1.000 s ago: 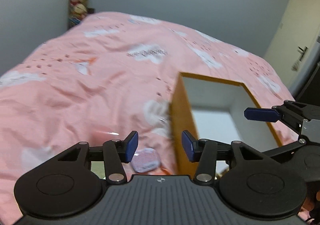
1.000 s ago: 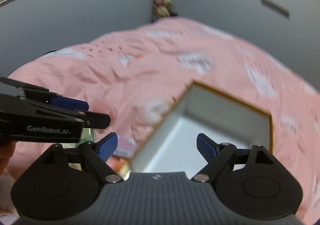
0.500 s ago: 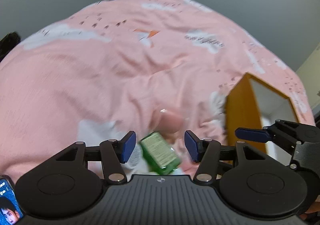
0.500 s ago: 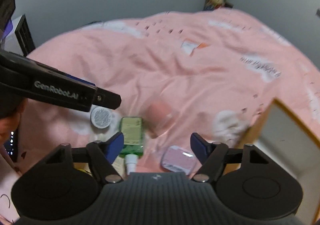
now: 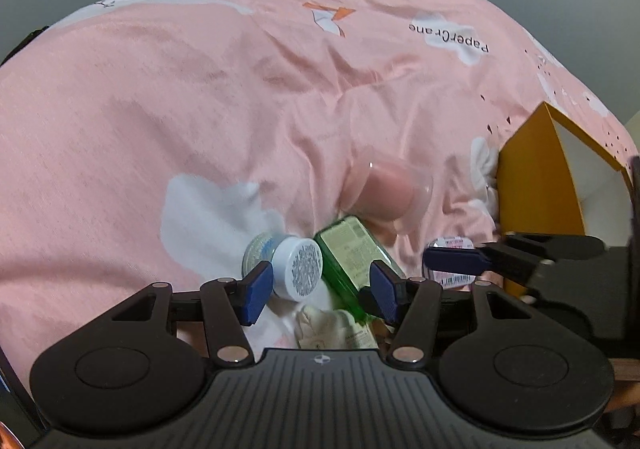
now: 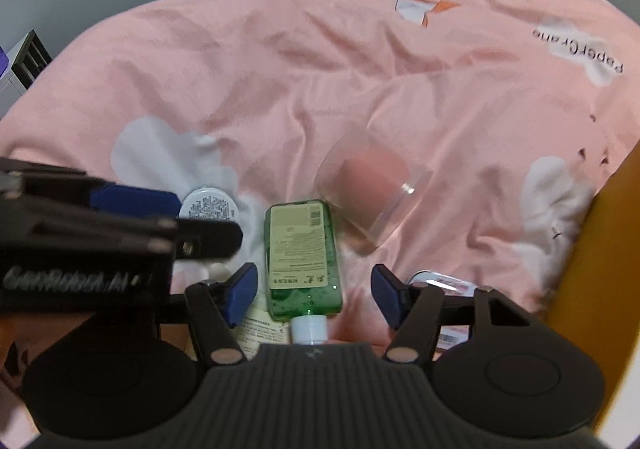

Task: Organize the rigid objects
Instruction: 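Grasp the green soap bottle with the right tool while the left tool grasps the white packet, then carry the bottle and packet with both tools over the orange box, then release the white packet into the box with the left tool, then lower the green soap bottle into the box and open the right tool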

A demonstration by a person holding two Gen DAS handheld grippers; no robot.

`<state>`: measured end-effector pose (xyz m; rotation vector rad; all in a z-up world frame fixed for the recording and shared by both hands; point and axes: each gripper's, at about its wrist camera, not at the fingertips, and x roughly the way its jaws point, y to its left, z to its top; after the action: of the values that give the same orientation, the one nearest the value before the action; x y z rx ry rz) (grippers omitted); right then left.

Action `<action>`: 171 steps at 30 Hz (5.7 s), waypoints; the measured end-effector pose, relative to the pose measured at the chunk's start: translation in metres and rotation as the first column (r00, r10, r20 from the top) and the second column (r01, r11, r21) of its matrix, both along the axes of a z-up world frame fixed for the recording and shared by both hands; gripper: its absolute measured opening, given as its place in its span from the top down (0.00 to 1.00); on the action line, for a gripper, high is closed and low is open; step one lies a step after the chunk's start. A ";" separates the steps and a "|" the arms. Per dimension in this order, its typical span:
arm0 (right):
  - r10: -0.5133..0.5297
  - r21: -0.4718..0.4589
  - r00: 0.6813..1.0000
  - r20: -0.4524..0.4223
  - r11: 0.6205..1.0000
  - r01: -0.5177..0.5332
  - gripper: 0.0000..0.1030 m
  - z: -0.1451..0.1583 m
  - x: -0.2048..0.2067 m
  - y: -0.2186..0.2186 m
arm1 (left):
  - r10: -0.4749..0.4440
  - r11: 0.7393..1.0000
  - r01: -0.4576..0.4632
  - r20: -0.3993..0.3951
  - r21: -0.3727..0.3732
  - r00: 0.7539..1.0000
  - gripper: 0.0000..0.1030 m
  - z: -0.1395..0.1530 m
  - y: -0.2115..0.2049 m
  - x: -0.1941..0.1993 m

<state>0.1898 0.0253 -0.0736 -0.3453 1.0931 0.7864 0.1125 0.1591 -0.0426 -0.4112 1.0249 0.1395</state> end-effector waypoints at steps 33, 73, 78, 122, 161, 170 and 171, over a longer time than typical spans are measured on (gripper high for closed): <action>-0.016 -0.046 0.988 0.157 0.999 0.024 0.56 0.007 -0.059 -0.049 | 0.013 0.997 -0.021 -0.114 -0.073 0.993 0.27 -0.022 -0.037 -0.027; 0.095 -0.129 0.974 0.206 0.989 -0.070 0.57 0.020 -0.060 -0.049 | -0.031 0.996 0.032 0.023 -0.084 0.999 0.70 -0.016 -0.049 -0.028; 0.070 -0.070 0.966 0.249 0.996 -0.054 0.57 0.046 -0.065 -0.057 | -0.038 0.998 0.043 0.116 -0.035 0.993 0.70 0.012 -0.056 -0.032; -0.330 -0.158 0.894 0.304 0.908 0.389 0.57 0.055 0.018 -0.231 | -0.507 0.859 0.510 0.071 -0.035 0.859 0.70 0.013 -0.239 0.109; -0.296 -0.166 0.901 0.316 0.918 0.360 0.56 0.053 0.019 -0.206 | -0.270 0.959 0.282 0.198 -0.030 0.942 0.49 0.039 -0.134 0.097; -0.298 -0.149 0.924 0.239 0.929 0.338 0.56 0.043 0.029 -0.188 | -0.293 0.938 0.317 0.169 -0.138 0.941 0.63 0.021 -0.130 0.094; -0.298 -0.148 0.924 0.239 0.929 0.338 0.56 0.042 0.029 -0.186 | -0.293 0.938 0.317 0.169 -0.140 0.941 0.63 0.020 -0.131 0.093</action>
<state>0.2189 -0.1609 -0.0313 -0.3875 0.9901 0.3471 0.2059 0.0284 -0.0231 -0.4011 0.9464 -0.2550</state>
